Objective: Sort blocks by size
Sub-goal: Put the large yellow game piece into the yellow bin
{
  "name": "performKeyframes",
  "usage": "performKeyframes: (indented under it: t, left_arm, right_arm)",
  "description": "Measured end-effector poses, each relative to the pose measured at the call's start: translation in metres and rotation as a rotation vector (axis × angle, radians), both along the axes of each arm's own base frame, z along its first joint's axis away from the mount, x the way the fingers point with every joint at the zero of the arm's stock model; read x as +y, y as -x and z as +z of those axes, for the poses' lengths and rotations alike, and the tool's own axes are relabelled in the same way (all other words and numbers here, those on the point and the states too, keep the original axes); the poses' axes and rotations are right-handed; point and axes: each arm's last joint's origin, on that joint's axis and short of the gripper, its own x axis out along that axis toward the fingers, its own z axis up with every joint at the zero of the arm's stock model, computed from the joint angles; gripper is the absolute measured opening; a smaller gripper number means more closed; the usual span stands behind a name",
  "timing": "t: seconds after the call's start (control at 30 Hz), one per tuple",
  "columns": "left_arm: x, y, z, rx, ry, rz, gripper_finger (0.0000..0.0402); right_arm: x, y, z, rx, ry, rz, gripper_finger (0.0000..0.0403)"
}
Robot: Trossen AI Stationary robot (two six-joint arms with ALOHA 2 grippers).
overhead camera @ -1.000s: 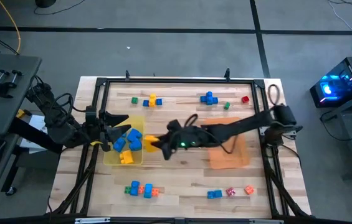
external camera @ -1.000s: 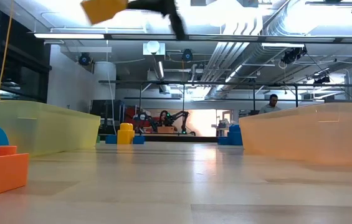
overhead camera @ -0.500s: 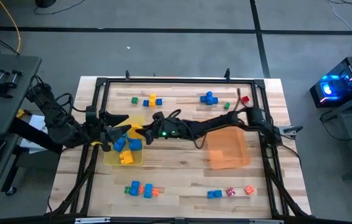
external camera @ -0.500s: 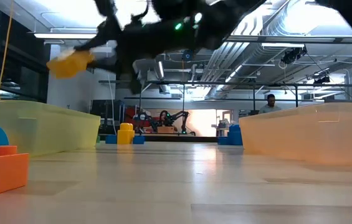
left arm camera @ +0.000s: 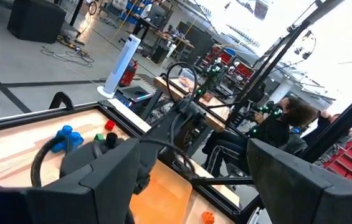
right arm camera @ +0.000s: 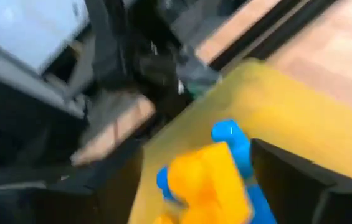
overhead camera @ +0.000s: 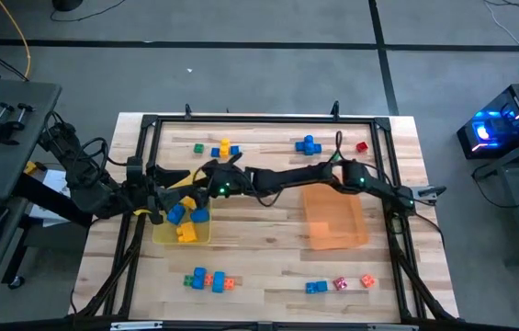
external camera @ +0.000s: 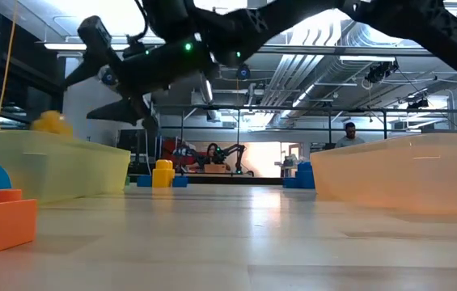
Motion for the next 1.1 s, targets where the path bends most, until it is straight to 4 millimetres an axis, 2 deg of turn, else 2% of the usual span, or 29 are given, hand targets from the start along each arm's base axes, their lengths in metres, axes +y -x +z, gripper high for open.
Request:
performKeyframes:
  t: [0.07,0.17,0.33,0.5,0.6,0.7,0.8,0.87,0.93,1.1]
  left_arm:
    - [0.000,0.000,0.000,-0.002,0.001,0.001,0.0282]
    - [0.004,-0.002,0.001,-0.005,0.004,0.027,0.0282]
    - [0.021,-0.011,0.003,-0.024,0.014,0.143,0.0282]
    - [0.051,-0.026,0.006,-0.032,-0.005,0.212,0.0282]
    - [0.075,-0.043,0.001,-0.013,0.004,0.245,0.0282]
    - [0.104,-0.065,-0.015,0.053,0.059,0.287,0.0282]
    - [0.139,-0.088,-0.037,0.152,0.150,0.328,0.0282]
    - [0.165,-0.102,-0.050,0.241,0.227,0.355,0.0282]
    - [0.190,-0.114,-0.066,0.373,0.310,0.365,0.0282]
    - [0.243,-0.134,-0.105,0.747,0.468,0.434,0.0282]
  right_arm:
    - [-0.006,0.001,0.012,0.029,0.024,0.054,0.0316]
    - [-0.023,0.010,0.041,0.096,0.101,0.075,0.0326]
    - [-0.062,0.044,0.073,0.316,0.338,0.122,0.0328]
    - [-0.112,0.098,0.106,0.561,0.476,0.197,0.0329]
    - [-0.144,0.131,0.116,0.646,0.467,0.209,0.0329]
    - [-0.174,0.167,0.125,0.651,0.438,0.173,0.0330]
    - [-0.198,0.212,0.140,0.635,0.413,0.070,0.0330]
    - [-0.207,0.242,0.144,0.628,0.390,0.016,0.0330]
    - [-0.206,0.268,0.149,0.598,0.370,-0.019,0.0330]
    - [-0.185,0.318,0.155,0.506,0.322,-0.097,0.0330]
